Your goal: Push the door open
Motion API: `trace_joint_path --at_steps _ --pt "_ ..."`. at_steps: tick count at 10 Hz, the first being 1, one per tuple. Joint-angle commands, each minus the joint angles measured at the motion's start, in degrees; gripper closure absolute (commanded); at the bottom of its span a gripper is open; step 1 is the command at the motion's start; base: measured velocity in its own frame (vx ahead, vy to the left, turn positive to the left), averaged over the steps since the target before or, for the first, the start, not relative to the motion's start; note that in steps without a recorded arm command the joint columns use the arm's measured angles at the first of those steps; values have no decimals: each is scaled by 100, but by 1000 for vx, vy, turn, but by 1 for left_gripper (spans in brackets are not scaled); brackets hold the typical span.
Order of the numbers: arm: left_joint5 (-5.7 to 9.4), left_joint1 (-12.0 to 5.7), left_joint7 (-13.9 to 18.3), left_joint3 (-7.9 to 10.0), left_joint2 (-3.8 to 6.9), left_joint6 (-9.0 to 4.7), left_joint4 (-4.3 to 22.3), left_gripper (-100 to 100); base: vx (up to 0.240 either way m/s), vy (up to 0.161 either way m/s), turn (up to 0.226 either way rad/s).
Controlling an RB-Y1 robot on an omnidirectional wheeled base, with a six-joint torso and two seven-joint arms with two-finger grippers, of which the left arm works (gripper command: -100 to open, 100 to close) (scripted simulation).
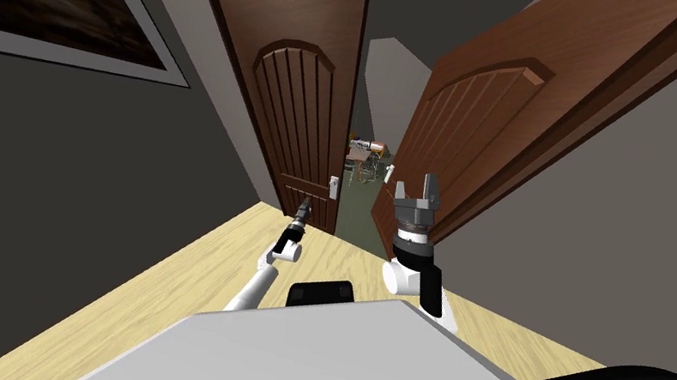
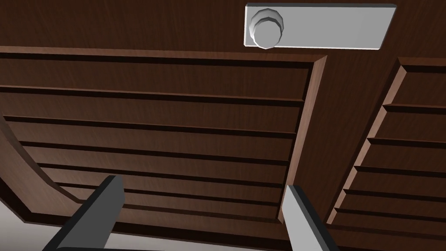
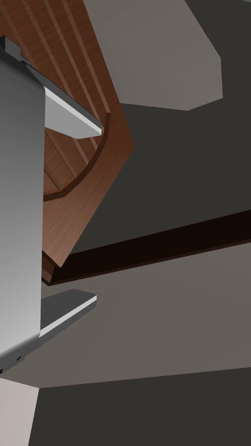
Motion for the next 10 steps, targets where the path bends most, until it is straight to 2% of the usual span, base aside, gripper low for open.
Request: trace_joint_path --at_steps 1,2,7,8,9,10 --pt "65 -151 0 -69 -39 -46 270 -100 88 72 -71" --pt "65 -151 0 -69 -39 -46 270 -100 54 41 -20" --pt "251 -541 -17 -251 -162 -52 861 -100 71 44 -63" --pt "317 -681 -23 -316 -215 -54 1073 -100 124 61 -95" --pt "317 -681 -23 -316 -215 -54 1073 -100 94 56 -51" --pt "379 -812 -29 -377 -268 -56 1270 -100 90 63 -71"
